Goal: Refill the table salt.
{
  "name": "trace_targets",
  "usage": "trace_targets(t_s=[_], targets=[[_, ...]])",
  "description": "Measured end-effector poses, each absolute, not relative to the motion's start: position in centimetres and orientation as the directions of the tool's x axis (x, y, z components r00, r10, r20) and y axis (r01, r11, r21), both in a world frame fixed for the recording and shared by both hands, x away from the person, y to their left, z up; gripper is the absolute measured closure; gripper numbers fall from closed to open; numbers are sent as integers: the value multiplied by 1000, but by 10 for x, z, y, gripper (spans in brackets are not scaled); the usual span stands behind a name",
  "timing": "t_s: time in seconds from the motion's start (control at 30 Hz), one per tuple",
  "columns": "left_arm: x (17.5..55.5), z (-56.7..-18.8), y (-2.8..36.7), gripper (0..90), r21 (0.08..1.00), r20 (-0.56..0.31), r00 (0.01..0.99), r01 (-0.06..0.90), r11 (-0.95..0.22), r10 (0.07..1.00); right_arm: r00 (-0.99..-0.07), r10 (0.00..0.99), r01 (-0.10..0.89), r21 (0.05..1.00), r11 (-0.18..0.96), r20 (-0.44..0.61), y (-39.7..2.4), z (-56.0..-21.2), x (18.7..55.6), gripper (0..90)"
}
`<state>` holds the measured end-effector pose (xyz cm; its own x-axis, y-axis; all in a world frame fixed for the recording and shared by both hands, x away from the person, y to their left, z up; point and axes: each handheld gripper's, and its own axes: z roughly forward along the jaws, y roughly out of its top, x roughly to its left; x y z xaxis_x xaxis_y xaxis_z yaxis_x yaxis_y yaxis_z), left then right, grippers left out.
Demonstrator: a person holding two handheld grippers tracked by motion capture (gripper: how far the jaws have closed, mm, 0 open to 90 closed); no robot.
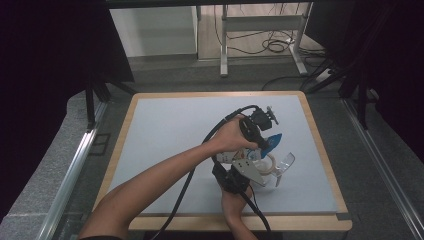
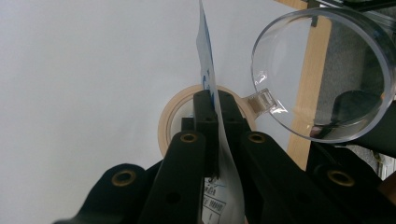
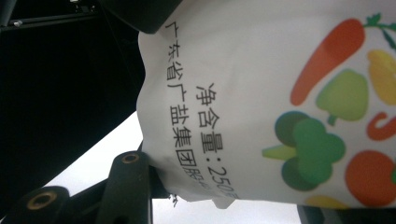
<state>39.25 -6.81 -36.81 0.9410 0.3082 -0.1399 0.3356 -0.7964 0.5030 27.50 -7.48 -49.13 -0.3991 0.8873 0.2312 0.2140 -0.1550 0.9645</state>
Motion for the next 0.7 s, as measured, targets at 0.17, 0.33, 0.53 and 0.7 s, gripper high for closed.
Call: trace_targets(t_s=[0.17,0.33,0.53,0.7], targets=[[393,-369,-67,900,501,-143,939,341,-795,312,-402,886,217,964,-154,232,-74,-492,275,539],[392,-369,-68,900,502,-143,940,339,-795,310,-403,884,219,963,-157,236,-75,-492,275,539],[391,-368,-67,900,505,-142,940,338,-794,310,-404,887,210,967,-147,223,-76,-492,275,540],[391,-368,-67,900,504,-141,940,337,-795,310,-404,886,210,966,-151,227,-75,-492,274,540]])
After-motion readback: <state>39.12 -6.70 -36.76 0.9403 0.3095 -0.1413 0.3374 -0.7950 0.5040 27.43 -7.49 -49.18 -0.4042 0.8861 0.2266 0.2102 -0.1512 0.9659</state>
